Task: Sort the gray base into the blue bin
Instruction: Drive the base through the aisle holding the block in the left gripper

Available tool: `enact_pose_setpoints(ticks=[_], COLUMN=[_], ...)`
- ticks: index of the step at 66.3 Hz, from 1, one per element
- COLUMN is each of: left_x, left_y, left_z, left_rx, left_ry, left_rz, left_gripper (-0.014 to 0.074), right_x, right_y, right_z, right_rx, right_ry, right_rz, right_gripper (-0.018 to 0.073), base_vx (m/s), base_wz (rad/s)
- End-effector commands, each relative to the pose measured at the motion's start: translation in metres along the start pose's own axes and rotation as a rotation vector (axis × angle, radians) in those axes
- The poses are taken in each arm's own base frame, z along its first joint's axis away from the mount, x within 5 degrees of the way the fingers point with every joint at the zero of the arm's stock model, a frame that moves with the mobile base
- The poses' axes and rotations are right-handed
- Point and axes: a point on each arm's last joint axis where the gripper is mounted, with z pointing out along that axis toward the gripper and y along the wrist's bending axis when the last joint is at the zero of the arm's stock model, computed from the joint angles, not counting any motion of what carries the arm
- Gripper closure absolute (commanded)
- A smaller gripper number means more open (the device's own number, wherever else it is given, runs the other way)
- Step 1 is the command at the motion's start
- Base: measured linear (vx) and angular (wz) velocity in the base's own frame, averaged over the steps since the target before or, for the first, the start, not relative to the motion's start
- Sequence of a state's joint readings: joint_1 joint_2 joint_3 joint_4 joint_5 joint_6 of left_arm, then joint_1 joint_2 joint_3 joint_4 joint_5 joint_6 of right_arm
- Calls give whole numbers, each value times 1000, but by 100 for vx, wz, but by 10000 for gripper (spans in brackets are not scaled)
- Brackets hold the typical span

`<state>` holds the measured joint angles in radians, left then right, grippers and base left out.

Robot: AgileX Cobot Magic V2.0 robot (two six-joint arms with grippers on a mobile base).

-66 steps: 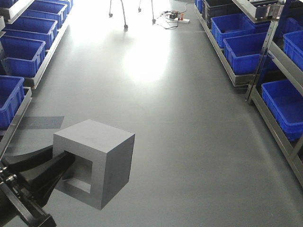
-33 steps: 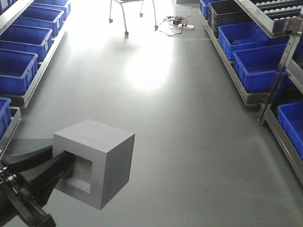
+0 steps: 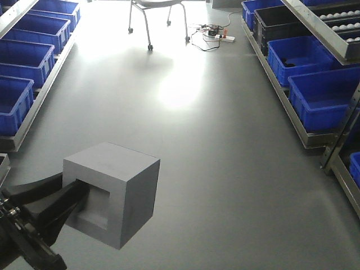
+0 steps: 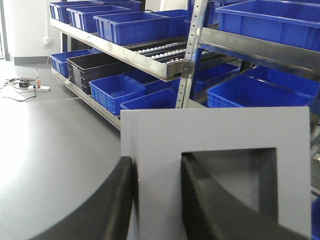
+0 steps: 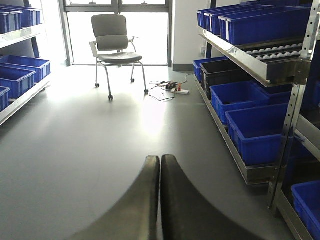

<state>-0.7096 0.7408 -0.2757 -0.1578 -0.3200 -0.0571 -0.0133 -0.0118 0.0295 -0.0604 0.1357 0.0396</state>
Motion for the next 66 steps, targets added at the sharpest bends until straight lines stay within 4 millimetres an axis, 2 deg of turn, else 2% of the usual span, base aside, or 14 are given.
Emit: enact_pose_setpoints(ticks=[1, 66], left_x=[-22, -22], left_y=[-3, -3], left_z=[-1, -1], left_rx=[17, 17], left_ry=[-152, -152], left_rz=[-8, -8], left_gripper=[602, 602], right_x=[-3, -3], right_y=[0, 0], right_z=[0, 0], right_rx=[2, 2], right_ry=[-75, -75], right_rz=[-12, -12], right_gripper=[568, 568], base_vx=[43, 37], base_wz=[-1, 2])
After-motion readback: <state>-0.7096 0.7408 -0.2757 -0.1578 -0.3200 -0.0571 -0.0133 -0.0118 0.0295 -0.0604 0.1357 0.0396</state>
